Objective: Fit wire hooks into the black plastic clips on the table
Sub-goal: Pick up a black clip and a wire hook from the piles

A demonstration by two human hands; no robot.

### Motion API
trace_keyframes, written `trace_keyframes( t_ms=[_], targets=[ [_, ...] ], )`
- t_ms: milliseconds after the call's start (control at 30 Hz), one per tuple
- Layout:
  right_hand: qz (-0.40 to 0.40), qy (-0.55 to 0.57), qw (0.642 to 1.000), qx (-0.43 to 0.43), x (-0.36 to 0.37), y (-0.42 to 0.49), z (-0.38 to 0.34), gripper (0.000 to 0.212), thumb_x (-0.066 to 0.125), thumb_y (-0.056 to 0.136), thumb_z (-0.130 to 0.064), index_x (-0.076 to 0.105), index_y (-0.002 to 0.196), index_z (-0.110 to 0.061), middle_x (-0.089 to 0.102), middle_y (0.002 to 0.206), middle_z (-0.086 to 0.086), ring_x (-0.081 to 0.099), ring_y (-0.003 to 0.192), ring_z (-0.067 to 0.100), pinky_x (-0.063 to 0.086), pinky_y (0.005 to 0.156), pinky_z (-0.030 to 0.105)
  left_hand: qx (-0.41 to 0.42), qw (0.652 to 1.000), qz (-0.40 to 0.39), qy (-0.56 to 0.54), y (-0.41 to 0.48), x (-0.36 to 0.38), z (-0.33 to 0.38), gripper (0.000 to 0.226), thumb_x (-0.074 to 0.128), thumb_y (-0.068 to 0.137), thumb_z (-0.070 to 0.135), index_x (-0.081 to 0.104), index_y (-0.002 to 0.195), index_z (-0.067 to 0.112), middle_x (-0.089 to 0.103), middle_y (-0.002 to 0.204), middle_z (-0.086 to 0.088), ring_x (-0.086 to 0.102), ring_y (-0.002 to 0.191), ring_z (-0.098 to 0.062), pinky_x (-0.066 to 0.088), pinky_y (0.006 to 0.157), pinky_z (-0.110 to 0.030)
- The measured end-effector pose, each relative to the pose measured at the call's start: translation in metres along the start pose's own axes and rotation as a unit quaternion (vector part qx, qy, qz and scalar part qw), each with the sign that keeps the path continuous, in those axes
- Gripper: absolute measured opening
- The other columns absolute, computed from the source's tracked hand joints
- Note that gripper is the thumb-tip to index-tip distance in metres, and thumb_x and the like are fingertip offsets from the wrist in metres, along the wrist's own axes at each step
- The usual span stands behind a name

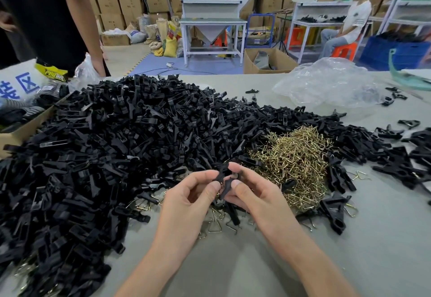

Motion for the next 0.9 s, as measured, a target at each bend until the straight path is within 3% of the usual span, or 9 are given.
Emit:
trace_keyframes(
  t_ms=[267,500,700,900],
  targets=[
    [-0.01,-0.011,1.0,0.0,0.002,-0.002,-0.005,0.036,0.056,0.1,-0.003,0.062,0.132,-0.019,0.074,0.117,0.003,0.071,0.108,0.018,0.056,0.09,0.023,0.017,1.0,-0.003,0.021,-0.001,0.001,0.003,0.02,0.071,0.089,0.009,0.076,0.092,0.028,0.076,0.081,0.011,0.068,0.075,0.004,0.046,0.068,-0.005],
    [-0.02,-0.021,1.0,-0.011,0.003,-0.003,-0.005,0.036,0.058,0.099,-0.007,0.064,0.127,-0.028,0.075,0.113,-0.009,0.071,0.108,0.014,0.055,0.09,0.021,0.045,0.995,0.002,0.09,-0.004,0.0,0.005,0.022,0.071,0.09,0.011,0.075,0.097,0.032,0.075,0.085,0.019,0.068,0.079,0.004,0.045,0.071,-0.004],
    [-0.029,0.021,0.999,-0.002,0.002,-0.003,-0.005,0.033,0.058,0.097,-0.007,0.068,0.124,-0.025,0.075,0.113,0.004,0.073,0.102,0.022,0.057,0.086,0.024,0.076,0.987,-0.024,0.143,-0.006,0.001,0.009,0.024,0.067,0.093,0.011,0.074,0.104,0.031,0.073,0.086,0.021,0.067,0.084,0.004,0.043,0.073,-0.004],
    [-0.031,0.023,0.999,-0.018,-0.002,-0.002,-0.005,0.024,0.064,0.088,-0.028,0.073,0.11,-0.03,0.072,0.107,0.006,0.071,0.103,0.022,0.057,0.089,0.029,0.115,0.979,-0.029,0.165,-0.007,0.0,0.013,0.027,0.061,0.097,0.012,0.071,0.111,0.033,0.07,0.097,0.02,0.067,0.093,-0.001,0.046,0.075,-0.007]
  ],
)
Point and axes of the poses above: each hand's wrist, its own y-axis towards the middle knuckle, its own x-axis out of the palm, z = x × y, the point moved 3 cm from there along y, towards the middle knuckle
